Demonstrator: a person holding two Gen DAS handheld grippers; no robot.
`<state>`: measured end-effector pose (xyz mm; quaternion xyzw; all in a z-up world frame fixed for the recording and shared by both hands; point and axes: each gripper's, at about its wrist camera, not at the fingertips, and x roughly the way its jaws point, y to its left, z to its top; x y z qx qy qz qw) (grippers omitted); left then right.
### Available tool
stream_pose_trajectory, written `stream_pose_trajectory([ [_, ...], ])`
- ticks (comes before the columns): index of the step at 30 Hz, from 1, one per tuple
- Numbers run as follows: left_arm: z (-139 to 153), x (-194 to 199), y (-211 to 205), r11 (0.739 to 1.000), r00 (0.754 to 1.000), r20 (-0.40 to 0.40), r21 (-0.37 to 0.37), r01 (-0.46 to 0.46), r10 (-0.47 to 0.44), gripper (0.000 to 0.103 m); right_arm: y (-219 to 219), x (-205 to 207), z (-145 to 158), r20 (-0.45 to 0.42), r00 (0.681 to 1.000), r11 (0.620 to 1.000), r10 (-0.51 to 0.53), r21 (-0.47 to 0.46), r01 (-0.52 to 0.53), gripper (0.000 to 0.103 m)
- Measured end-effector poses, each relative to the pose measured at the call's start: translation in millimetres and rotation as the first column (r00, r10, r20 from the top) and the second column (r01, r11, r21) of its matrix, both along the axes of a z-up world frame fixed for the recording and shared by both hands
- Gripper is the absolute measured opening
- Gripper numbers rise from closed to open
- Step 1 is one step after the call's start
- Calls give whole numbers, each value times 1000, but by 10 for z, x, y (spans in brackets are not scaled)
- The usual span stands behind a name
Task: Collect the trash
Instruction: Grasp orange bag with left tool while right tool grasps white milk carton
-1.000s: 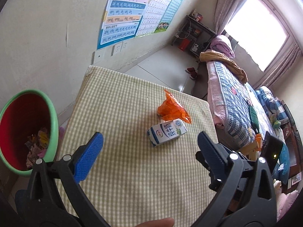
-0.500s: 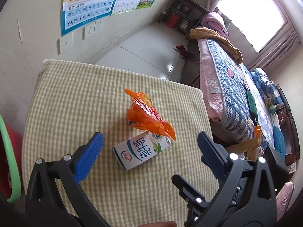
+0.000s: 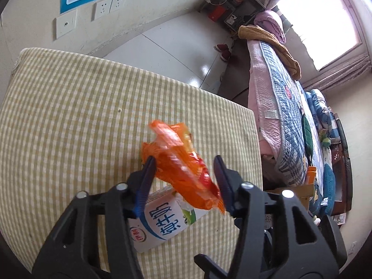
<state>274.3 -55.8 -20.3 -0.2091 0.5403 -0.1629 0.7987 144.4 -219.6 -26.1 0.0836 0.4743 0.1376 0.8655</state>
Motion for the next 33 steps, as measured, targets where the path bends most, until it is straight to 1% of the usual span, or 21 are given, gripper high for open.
stream_pose_trajectory([
  [1,-16,8,15,1000,1000,-4,-7,-2,2,29,6,9,-4,-1,1000,1000,-2,1,2,87],
  [2,-19,5,36,1000,1000,-2,-13,-5,5,23,12,18,-8,-3,1000,1000,-4,6,4,87],
  [5,-2,-14,170,999,1000,9,-32,-25,25,15,51,57,-17,-11,1000,1000,-2,16,3,87],
  [8,69,-59,327,998,998,32,-29,-49,50,14,116,87,-20,-10,1000,1000,5,14,-4,87],
  [17,336,-226,784,993,986,127,39,-114,108,15,335,159,-25,-27,1000,1000,5,28,-4,87],
  [24,350,-367,1102,987,979,149,57,-147,137,15,448,323,-137,-58,998,1000,-12,27,14,87],
  [26,329,-406,1206,985,978,146,60,-161,151,15,513,413,-169,-67,998,1000,-10,7,10,87],
  [29,297,-448,1336,982,975,141,56,-179,169,15,720,576,-305,-118,992,998,43,-45,-49,88],
  [33,266,-486,1449,980,973,138,49,-195,186,15,932,675,-377,-101,992,990,70,-112,-81,88],
])
